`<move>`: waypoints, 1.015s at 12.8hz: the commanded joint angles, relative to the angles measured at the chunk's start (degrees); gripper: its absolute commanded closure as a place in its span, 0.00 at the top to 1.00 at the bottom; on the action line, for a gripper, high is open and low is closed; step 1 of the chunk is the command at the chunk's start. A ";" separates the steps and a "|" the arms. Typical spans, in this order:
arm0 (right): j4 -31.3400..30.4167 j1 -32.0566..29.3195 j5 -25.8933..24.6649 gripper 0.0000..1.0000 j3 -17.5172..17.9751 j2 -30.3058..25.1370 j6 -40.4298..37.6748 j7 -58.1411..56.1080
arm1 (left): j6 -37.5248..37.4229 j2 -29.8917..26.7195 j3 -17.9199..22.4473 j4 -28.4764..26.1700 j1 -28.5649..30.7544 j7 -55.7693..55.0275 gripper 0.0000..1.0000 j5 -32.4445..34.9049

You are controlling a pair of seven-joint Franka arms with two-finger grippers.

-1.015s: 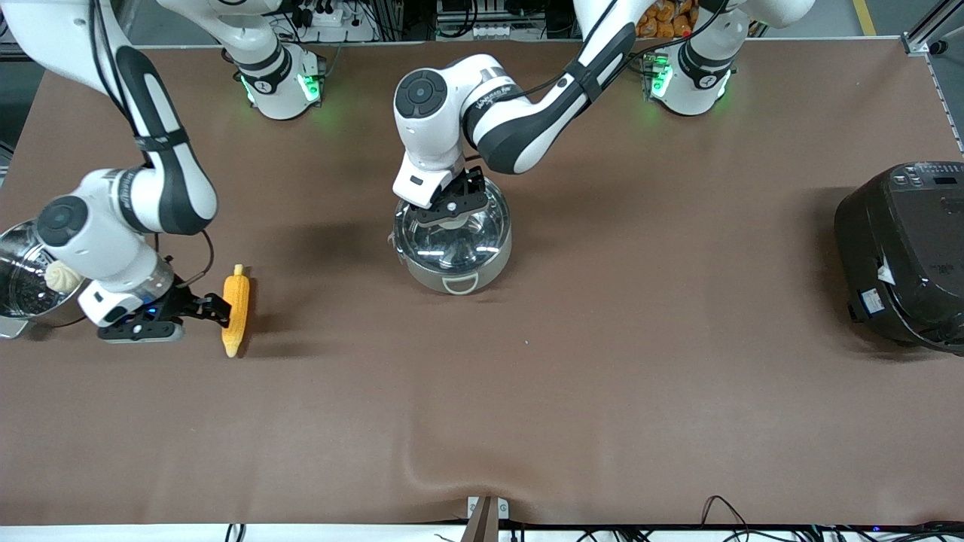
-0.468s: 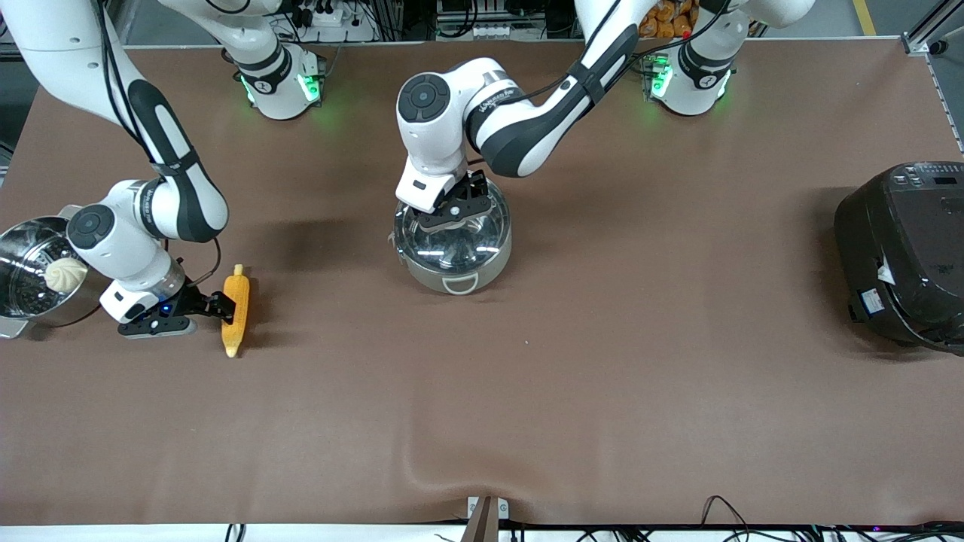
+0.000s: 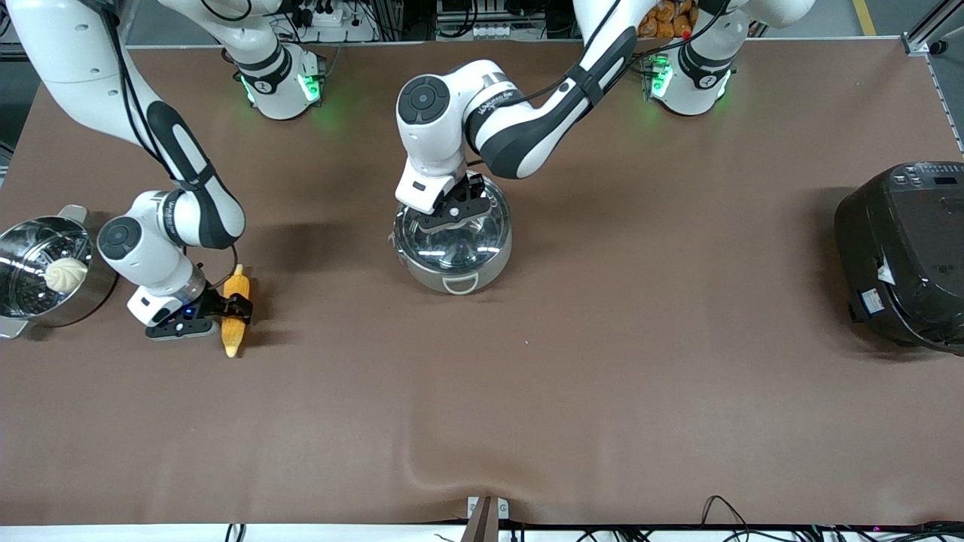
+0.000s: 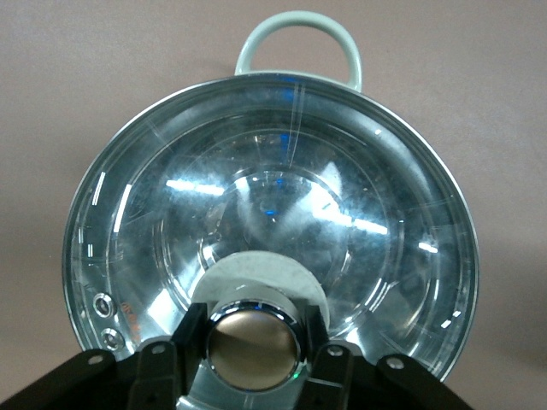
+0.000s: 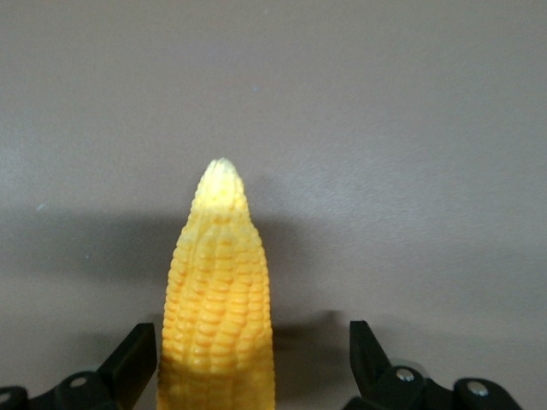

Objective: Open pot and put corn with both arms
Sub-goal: 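Lift the lid with the left gripper while the right gripper lifts the corn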

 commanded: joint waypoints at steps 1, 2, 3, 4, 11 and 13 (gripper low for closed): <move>-0.44 0.65 0.56 1.00 0.11 0.27 0.53 -0.43 | -0.56 0.55 0.14 0.75 -0.50 -0.82 0.13 1.12; -0.70 0.74 0.56 0.98 0.11 0.28 0.53 0.00 | -0.56 0.46 0.14 0.66 -0.50 -0.91 0.00 1.12; -0.71 0.66 0.65 0.85 0.11 0.28 0.44 0.09 | -0.65 0.28 0.14 0.66 -0.50 -0.91 0.00 1.12; -0.71 0.65 0.65 0.78 0.11 0.19 0.27 0.18 | -0.82 -0.07 0.14 0.66 -0.41 -0.91 0.00 1.03; -0.44 0.48 0.91 0.22 0.28 -4.28 -5.43 0.44 | -5.21 -6.91 0.14 -0.22 0.38 -1.43 0.00 1.12; 0.34 0.39 0.91 0.15 0.37 -5.69 -7.81 1.76 | -9.41 -10.69 0.14 -0.92 2.03 0.05 0.00 1.47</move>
